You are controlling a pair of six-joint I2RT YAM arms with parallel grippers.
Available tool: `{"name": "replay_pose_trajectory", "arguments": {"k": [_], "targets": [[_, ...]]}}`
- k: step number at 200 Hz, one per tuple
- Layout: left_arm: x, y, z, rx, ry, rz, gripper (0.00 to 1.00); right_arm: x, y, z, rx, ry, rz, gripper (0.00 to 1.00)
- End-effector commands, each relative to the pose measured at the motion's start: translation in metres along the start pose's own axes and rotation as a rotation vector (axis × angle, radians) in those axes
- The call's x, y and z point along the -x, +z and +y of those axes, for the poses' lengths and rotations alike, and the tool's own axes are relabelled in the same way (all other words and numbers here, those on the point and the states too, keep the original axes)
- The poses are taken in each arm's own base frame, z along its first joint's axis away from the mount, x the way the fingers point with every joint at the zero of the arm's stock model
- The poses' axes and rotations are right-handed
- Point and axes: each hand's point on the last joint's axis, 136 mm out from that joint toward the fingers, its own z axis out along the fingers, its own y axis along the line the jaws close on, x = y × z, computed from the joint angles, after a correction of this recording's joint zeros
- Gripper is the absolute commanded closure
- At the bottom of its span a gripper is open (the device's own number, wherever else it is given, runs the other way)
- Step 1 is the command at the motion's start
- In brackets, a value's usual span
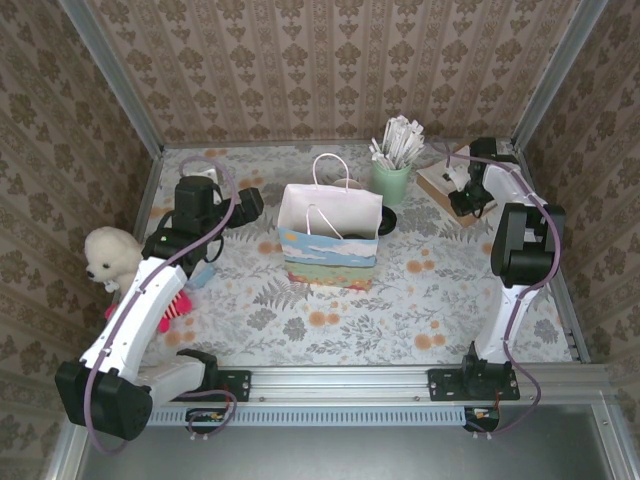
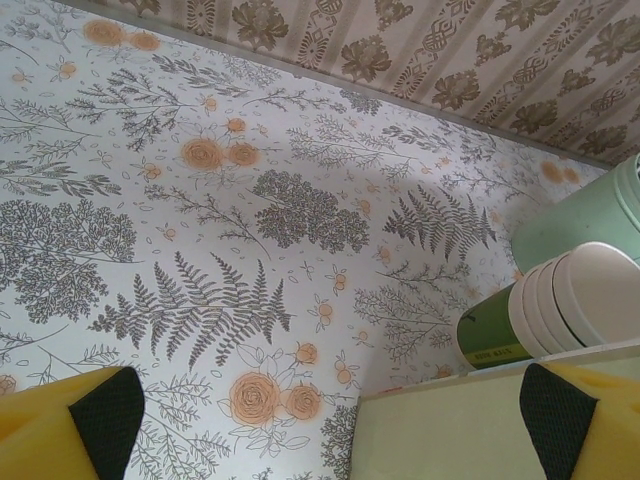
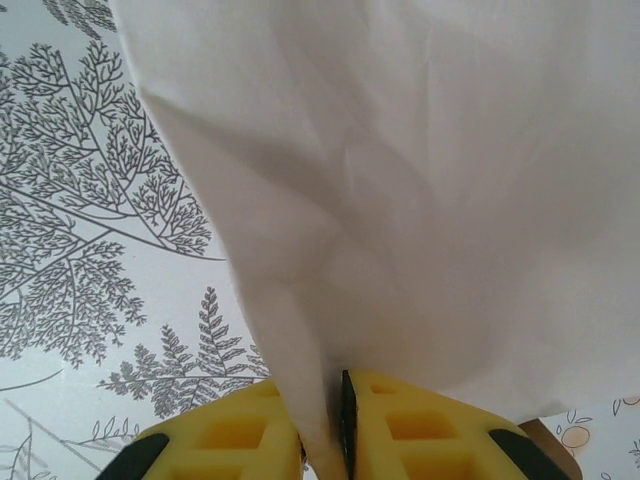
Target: Pack the takeout coffee
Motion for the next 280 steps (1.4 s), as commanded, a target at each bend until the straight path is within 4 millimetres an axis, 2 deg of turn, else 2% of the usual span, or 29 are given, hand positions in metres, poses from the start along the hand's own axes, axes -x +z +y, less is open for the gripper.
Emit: {"name": "replay_pose_trajectory", "arguments": {"k": [1, 35, 50, 61, 88, 110, 130, 146, 170, 184, 194, 197, 211, 229, 250, 264, 280], "targets": [[0.005, -0.008, -0.001, -0.015, -0.005, -0.021, 0.0, 0.013, -0.022, 0.002, 0.011, 0.017, -0.04, 0.79], [0.005, -0.007, -0.001, -0.016, -0.006, -0.02, 0.0, 0.014, -0.025, 0.005, 0.03, 0.016, -0.041, 0.84], [0.005, -0.006, -0.002, -0.018, -0.006, -0.018, 0.0, 0.014, -0.026, 0.005, 0.031, 0.019, -0.042, 0.91], [0.005, -0.006, -0.002, -0.021, -0.003, -0.017, 0.0, 0.016, -0.028, 0.002, 0.018, 0.026, -0.046, 1.0], [0.008, -0.009, -0.005, -0.034, 0.008, -0.029, 0.0, 0.024, -0.045, -0.014, -0.063, 0.069, -0.084, 1.0], [0.017, -0.016, -0.018, -0.103, 0.058, -0.073, 0.0, 0.037, -0.082, -0.019, -0.092, 0.111, -0.182, 1.0], [0.034, -0.03, -0.053, -0.283, 0.16, -0.14, 0.0, 0.047, -0.125, -0.014, -0.074, 0.189, -0.288, 1.0], [0.048, -0.044, -0.078, -0.39, 0.257, -0.19, 0.0, 0.053, -0.164, -0.002, -0.036, 0.26, -0.404, 1.0], [0.064, -0.065, -0.109, -0.505, 0.407, -0.263, 0.0, 0.06, -0.235, 0.031, 0.078, 0.319, -0.609, 1.0], [0.068, -0.081, -0.131, -0.604, 0.504, -0.297, 0.0, 0.062, -0.28, 0.06, 0.179, 0.296, -0.726, 1.0], [0.065, -0.091, -0.148, -0.68, 0.578, -0.31, 0.0, 0.064, -0.304, 0.084, 0.259, 0.252, -0.786, 1.0], [0.064, -0.094, -0.153, -0.702, 0.602, -0.313, 0.0, 0.061, -0.322, 0.093, 0.277, 0.226, -0.825, 1.0], [0.054, -0.108, -0.176, -0.811, 0.729, -0.32, 0.0, 0.057, -0.361, 0.126, 0.344, 0.144, -0.899, 1.0], [0.03, -0.13, -0.207, -0.971, 0.91, -0.315, 0.0, 0.054, -0.403, 0.167, 0.432, 0.032, -0.977, 1.0], [0.015, -0.141, -0.228, -1.075, 1.061, -0.332, 0.0, 0.051, -0.439, 0.212, 0.571, -0.09, -1.045, 1.0], [0.017, -0.142, -0.237, -1.116, 1.081, -0.346, 0.0, 0.049, -0.456, 0.239, 0.672, -0.168, -1.076, 1.0], [0.022, -0.139, -0.245, -1.139, 1.087, -0.349, 0.0, 0.048, -0.466, 0.265, 0.754, -0.238, -1.077, 1.0]]}}
